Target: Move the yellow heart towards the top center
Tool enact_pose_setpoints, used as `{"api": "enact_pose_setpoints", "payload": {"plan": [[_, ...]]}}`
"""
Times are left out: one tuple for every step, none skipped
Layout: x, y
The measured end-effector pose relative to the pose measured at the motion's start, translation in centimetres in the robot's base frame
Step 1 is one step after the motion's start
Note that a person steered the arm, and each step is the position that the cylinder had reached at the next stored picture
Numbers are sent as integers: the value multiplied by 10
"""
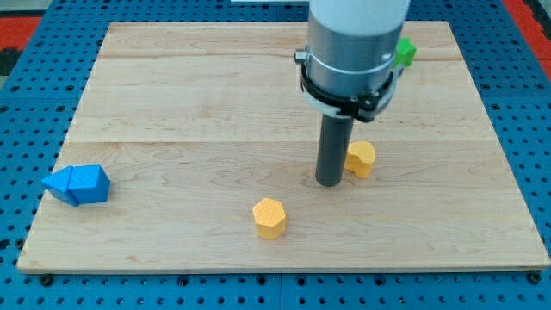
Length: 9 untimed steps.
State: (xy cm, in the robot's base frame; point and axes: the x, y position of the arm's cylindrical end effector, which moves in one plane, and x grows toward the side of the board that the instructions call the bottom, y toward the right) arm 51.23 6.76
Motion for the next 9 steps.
{"api": "enact_pose_setpoints", "payload": {"plan": [[-44, 53], [-89, 109], [-118, 139], [-154, 84], [-129, 132], [-101, 136], [-105, 55], [-164, 24], [-185, 22]]}}
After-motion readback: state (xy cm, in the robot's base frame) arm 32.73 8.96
